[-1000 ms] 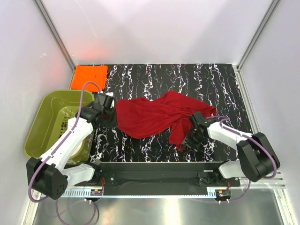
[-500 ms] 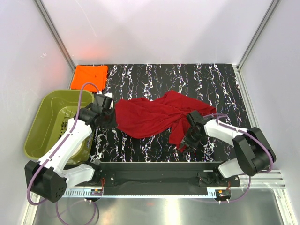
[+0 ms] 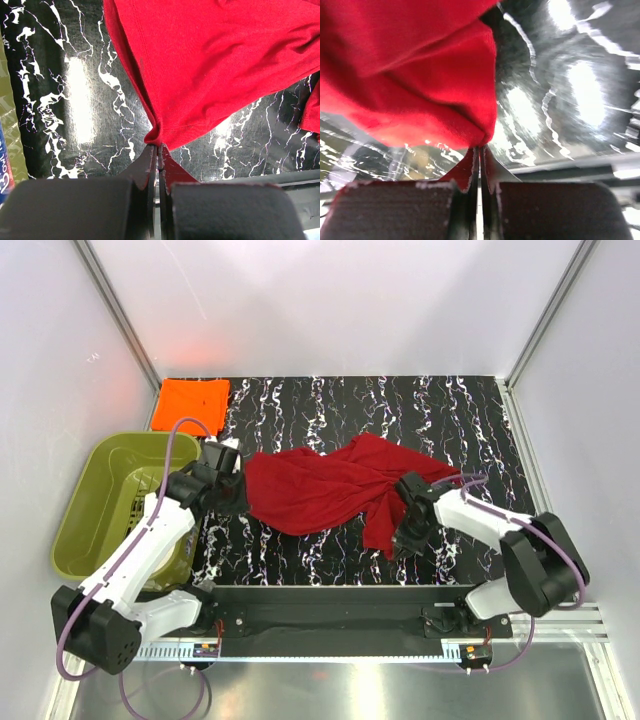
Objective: Fold and stack the t-shirts
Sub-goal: Flatten the tshirt out
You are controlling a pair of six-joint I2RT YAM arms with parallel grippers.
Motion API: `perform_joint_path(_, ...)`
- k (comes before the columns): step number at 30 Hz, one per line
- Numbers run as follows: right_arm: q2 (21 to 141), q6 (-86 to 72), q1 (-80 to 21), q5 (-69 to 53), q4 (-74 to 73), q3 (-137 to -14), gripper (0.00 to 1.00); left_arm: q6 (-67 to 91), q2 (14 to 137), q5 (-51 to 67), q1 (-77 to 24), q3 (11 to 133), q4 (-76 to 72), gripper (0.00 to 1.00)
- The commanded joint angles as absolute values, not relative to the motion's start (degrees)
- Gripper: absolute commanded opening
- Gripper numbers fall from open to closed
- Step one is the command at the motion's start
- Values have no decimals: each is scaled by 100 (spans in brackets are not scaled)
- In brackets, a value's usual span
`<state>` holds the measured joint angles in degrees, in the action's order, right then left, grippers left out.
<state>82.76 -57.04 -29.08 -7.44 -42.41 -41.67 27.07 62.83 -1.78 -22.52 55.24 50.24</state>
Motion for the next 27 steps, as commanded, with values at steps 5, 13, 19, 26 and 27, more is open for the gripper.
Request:
perform_joint_path(5,7094,-4976,-2490,1396,-6239,-6167,0,2619,6205,-597,-2276,6275,5063,0)
perform_joint_path(13,6846,-3499,-827,2126,-6662,-8945,0,2531,6679,-905,-2276,7847,5185,0)
perform_joint_path(19,6803,-3042,-457,2820,-6548,-10589,0,2549,6785,-984,-2268,8972,5414,0)
perform_joint_path(26,6286,-2418,-457,3077,-5820,-12014,0,2347,6267,-810,-2276,9483,5459,0)
perform_joint_path(27,6145,-2121,-457,2920,-5357,-12067,0,2225,6153,-608,-2276,9527,5423,0)
